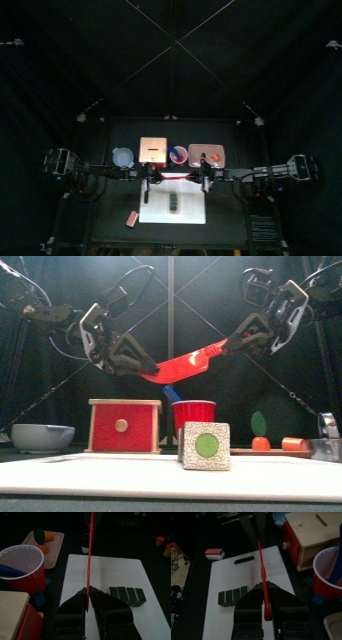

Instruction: Grab knife with other hand

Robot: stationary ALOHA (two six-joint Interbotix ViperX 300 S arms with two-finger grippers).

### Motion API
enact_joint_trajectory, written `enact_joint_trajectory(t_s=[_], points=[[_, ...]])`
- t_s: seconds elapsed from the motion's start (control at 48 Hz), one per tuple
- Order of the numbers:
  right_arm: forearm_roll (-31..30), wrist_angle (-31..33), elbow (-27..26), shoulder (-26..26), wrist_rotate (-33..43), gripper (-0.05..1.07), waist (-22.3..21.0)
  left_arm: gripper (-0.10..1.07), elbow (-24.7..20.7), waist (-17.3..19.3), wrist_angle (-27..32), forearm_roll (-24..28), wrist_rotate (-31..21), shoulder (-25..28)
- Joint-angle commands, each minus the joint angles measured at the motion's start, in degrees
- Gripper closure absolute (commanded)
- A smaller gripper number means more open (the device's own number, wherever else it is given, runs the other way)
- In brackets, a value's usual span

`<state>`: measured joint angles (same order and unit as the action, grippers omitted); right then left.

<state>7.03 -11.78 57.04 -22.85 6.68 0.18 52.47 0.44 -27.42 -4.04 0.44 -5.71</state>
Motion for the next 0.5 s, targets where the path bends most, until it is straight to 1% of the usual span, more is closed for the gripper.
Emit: enact_joint_trajectory(t_s=[0.0, 0.104, 0.229, 0.354, 0.479], points=[[0.88, 2.72, -2.99, 1.67, 0.44, 0.67, 1.58, 0.47, -0.97, -0.09, -0.53, 0.18, -0.18, -0.53], [1.49, 6.33, -4.83, 3.43, 0.44, 0.68, 2.99, 0.49, -0.53, -0.88, -0.53, 0.09, -0.35, -0.44], [2.2, 9.4, -6.94, 5.45, 0.53, 0.72, 4.83, 0.49, -0.18, -3.25, -0.53, -0.09, -0.62, 0.0], [3.78, 10.99, -8.09, 7.21, 0.53, 0.74, 6.42, 0.5, -0.26, -6.94, -0.62, -1.05, -0.7, 1.49], [4.48, 11.95, -8.35, 8.88, 0.44, 0.74, 6.86, 0.51, -0.88, -9.05, -0.62, -3.16, -0.53, 3.87]])
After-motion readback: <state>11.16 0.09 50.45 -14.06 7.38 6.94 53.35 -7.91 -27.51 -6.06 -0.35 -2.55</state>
